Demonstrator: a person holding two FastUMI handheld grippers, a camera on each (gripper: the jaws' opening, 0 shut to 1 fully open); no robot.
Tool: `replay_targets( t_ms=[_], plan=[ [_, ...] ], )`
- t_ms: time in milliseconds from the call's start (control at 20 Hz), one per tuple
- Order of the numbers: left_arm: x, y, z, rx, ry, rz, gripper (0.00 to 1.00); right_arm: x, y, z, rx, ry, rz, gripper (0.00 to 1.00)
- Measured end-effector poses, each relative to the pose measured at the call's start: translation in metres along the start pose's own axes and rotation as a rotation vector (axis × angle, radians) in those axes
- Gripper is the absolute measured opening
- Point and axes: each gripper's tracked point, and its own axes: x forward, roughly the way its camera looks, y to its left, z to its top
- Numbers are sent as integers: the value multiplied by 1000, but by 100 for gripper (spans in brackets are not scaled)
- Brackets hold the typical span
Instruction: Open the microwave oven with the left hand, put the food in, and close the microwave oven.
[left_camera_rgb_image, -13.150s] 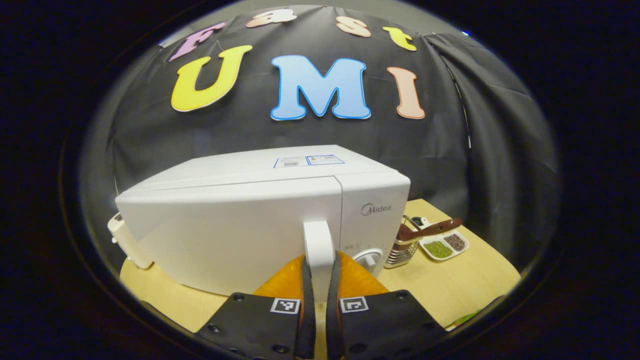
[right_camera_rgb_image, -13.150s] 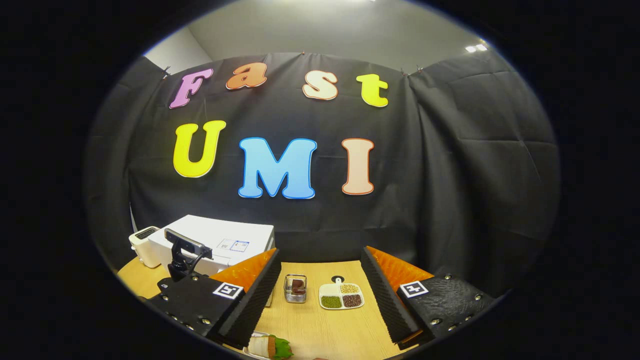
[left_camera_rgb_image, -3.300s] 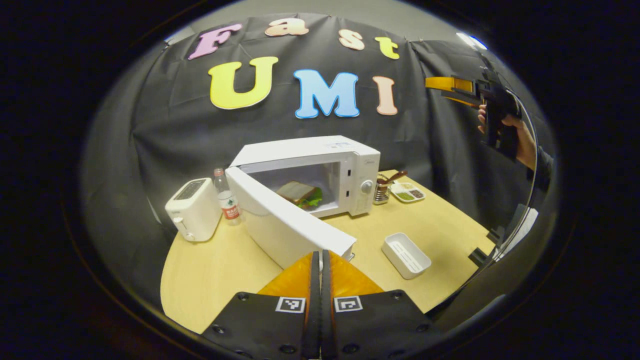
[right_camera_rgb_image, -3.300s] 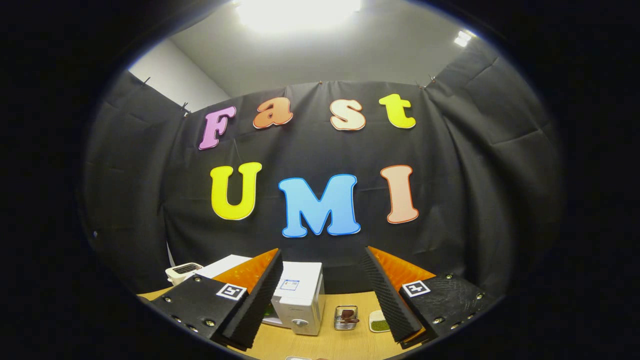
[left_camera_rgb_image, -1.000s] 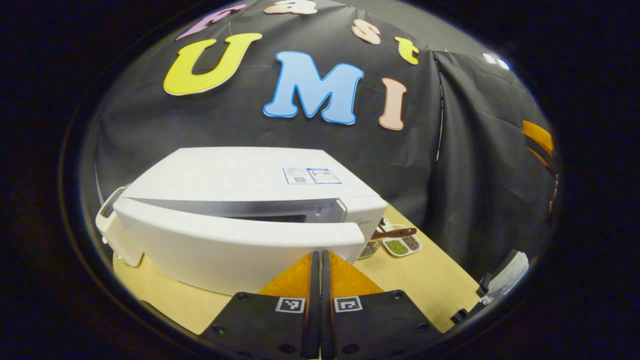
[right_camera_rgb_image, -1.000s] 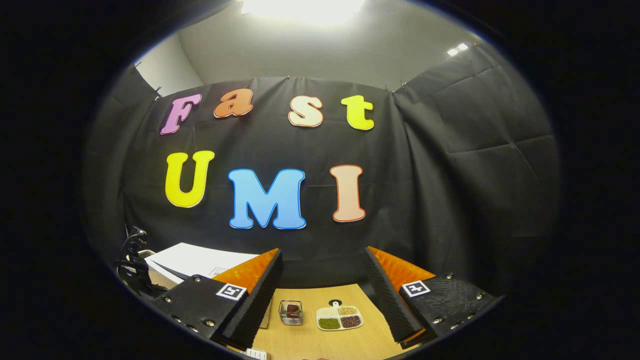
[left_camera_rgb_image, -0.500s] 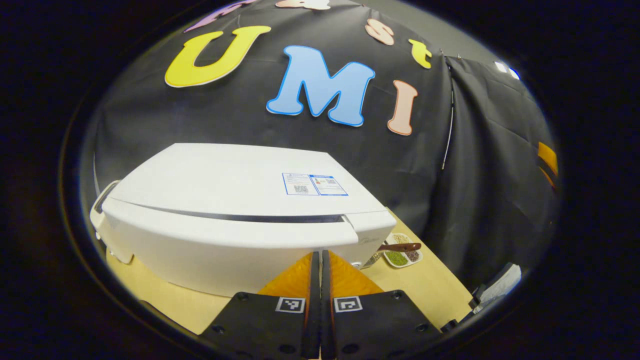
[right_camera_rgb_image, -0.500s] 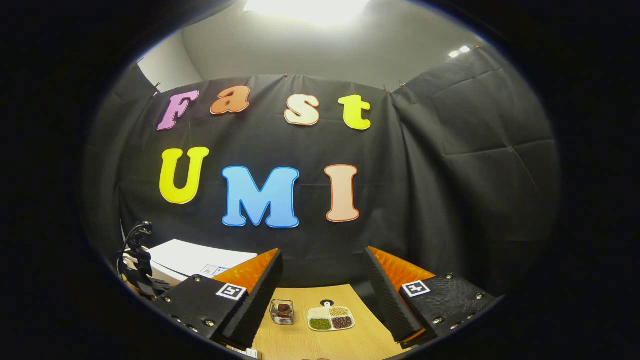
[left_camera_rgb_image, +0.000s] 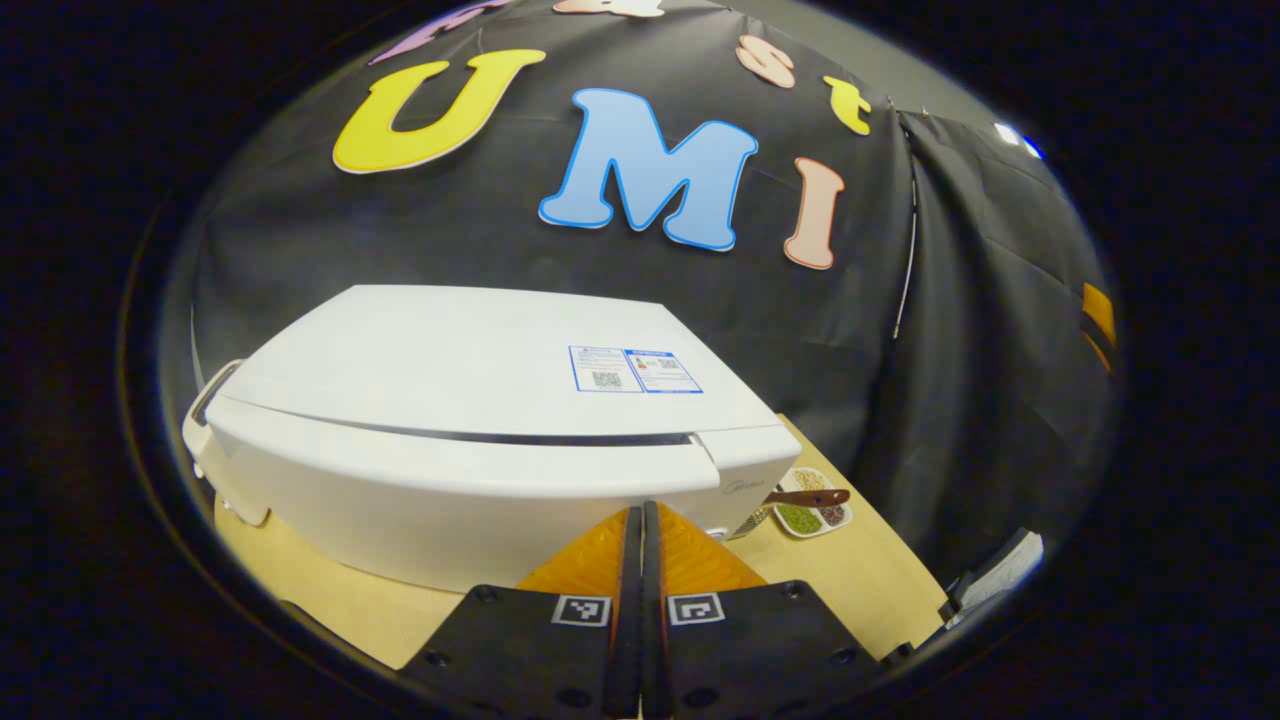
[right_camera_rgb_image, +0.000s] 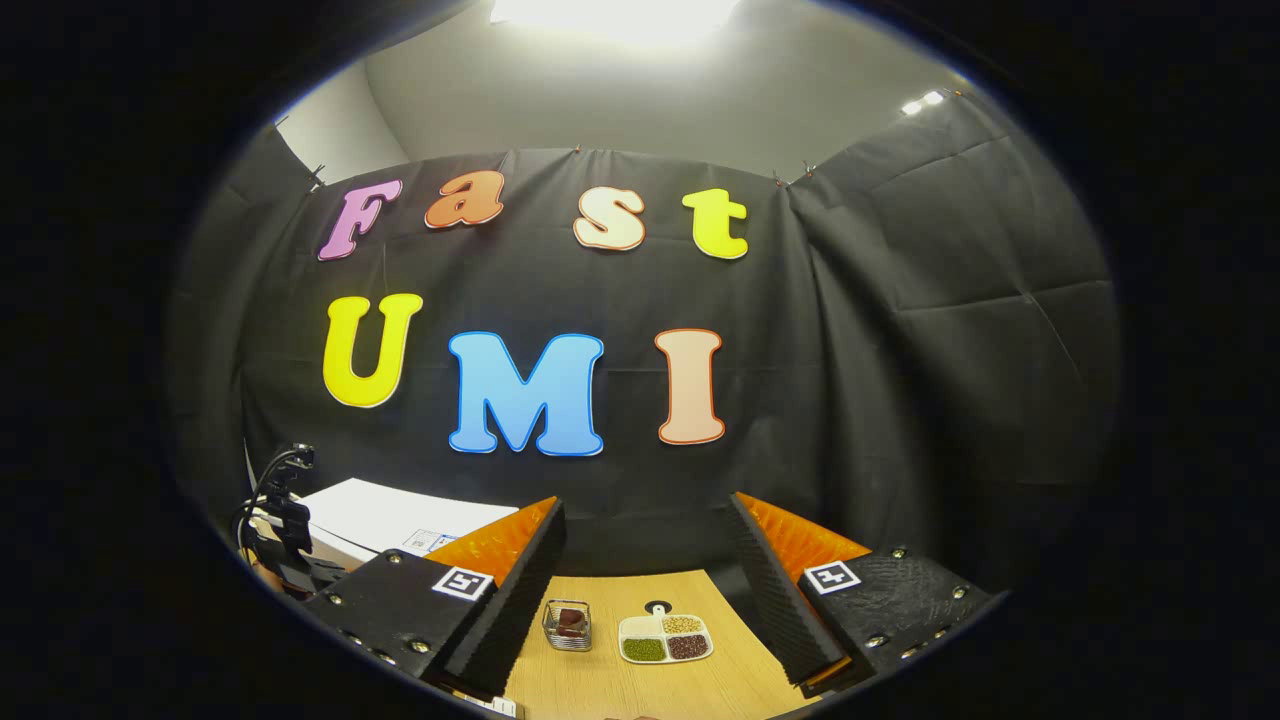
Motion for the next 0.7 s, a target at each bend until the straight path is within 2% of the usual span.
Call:
replay_targets(
  t_ms=[700],
  plan=[
    [3,2,3,8,-14,-15,7,-3,15,-2,-13,0,12,97]
  ],
)
